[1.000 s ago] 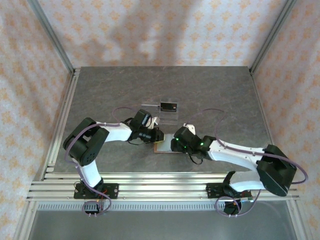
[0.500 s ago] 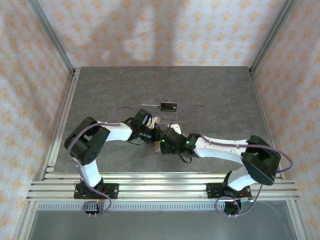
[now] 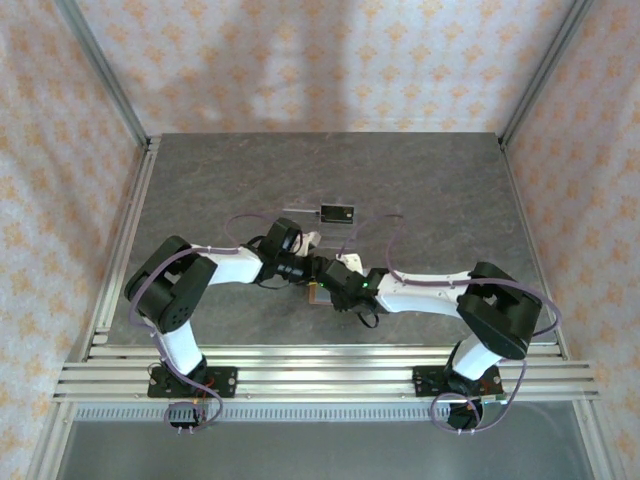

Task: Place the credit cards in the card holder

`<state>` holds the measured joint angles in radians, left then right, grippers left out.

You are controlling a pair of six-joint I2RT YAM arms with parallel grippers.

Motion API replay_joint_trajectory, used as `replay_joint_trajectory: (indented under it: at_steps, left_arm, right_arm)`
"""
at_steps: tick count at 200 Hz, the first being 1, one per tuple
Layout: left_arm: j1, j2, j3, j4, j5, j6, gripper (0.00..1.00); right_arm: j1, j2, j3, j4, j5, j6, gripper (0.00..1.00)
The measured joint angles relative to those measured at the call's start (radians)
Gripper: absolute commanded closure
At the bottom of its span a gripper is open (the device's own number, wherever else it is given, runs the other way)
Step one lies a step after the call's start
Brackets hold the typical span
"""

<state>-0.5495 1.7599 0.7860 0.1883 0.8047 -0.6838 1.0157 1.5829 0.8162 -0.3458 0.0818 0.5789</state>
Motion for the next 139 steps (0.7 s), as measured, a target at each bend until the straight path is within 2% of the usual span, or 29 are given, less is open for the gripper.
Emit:
replay_joint_trajectory:
  at_steps: [19,51,111,139]
  left_arm:
    - [0.002,-0.007,-0.016,0.018,0.000,0.000,0.62]
    - [0.002,-0.011,-0.029,0.034,-0.001,0.000,0.63]
    - [0.003,-0.011,-0.041,0.054,-0.001,0.003,0.63]
    - [0.006,-0.011,-0.041,0.054,0.000,0.004,0.63]
  right_arm:
    - [-0.003,-0.011,-0.016,0.019,-0.013,0.008,0.69]
    - [-0.006,-0.056,-0.038,0.019,-0.020,0.028,0.63]
    - [-0.066,-0.212,-0.135,-0.026,0.045,0.099,0.62]
    - [-0.082,-0.286,-0.179,-0.031,0.025,0.060,0.45]
